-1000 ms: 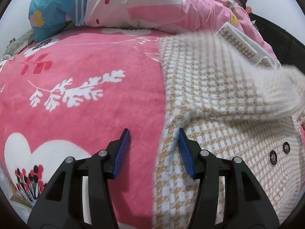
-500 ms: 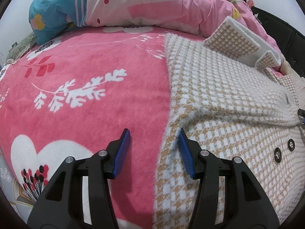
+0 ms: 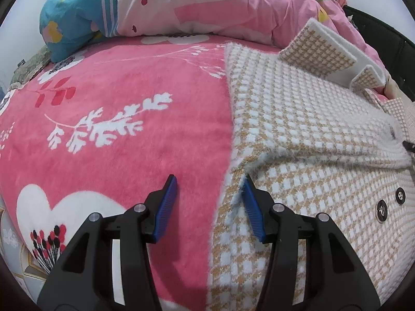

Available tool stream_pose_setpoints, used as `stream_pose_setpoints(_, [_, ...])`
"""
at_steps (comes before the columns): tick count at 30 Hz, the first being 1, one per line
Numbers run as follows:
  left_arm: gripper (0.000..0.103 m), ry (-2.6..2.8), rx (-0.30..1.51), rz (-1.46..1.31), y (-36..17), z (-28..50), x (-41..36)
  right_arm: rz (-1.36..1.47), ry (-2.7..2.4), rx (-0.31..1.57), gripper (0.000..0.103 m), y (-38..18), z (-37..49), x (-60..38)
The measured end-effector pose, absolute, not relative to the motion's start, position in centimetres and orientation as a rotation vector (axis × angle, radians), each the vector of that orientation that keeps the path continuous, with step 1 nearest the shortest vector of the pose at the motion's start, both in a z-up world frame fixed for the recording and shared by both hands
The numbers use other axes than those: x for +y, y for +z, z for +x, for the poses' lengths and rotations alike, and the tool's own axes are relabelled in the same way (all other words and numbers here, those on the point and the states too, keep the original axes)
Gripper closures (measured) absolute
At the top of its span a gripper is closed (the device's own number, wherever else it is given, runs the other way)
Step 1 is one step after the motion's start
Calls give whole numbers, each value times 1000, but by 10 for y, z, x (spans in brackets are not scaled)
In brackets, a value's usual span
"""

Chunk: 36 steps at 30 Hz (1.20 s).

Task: Fold large clothes

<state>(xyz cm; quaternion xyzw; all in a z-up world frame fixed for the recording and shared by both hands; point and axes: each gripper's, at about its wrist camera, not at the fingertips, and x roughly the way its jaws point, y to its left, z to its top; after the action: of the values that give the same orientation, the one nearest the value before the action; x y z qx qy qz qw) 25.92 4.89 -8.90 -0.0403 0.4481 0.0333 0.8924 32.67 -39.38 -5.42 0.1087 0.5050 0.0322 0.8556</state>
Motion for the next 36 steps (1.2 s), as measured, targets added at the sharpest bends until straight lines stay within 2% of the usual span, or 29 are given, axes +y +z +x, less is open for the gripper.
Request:
stream_pose_setpoints(3, [54, 41, 931, -107, -81, 256, 55, 241, 70, 1076, 86, -51, 327, -396])
stream_pose_setpoints(10, [56, -17, 822, -146, -38, 266, 53, 93, 173, 937, 81, 1, 315, -345])
stream_pose_setpoints(15, [55, -97, 874, -115, -41, 307, 17, 11, 332, 1015, 69, -32, 332, -286])
stream_pose_setpoints(17, [54, -44, 963, -88, -66, 323, 13, -10, 303, 1114, 69, -67, 341, -285])
stream_pose_setpoints(19, [51, -39, 1022, -134, -89, 330, 24, 47, 325, 1113, 69, -68, 340, -294])
stream_pose_setpoints(22, [51, -61, 1003, -191, -87, 325, 34, 103, 314, 1126, 69, -46, 340, -303])
stream_pose_setpoints(25, [50, -59, 998, -211, -89, 326, 38, 131, 349, 1058, 69, -25, 349, -304])
stream_pose_setpoints(27, [49, -51, 991, -220, -91, 329, 39, 156, 359, 1059, 69, -31, 369, -301])
stream_pose_setpoints(31, [49, -61, 976, -249, -92, 328, 48, 139, 342, 1108, 69, -77, 398, -292])
stream_pose_setpoints(36, [49, -51, 925, -238, -66, 316, 48, 156, 261, 1055, 66, -38, 382, -309])
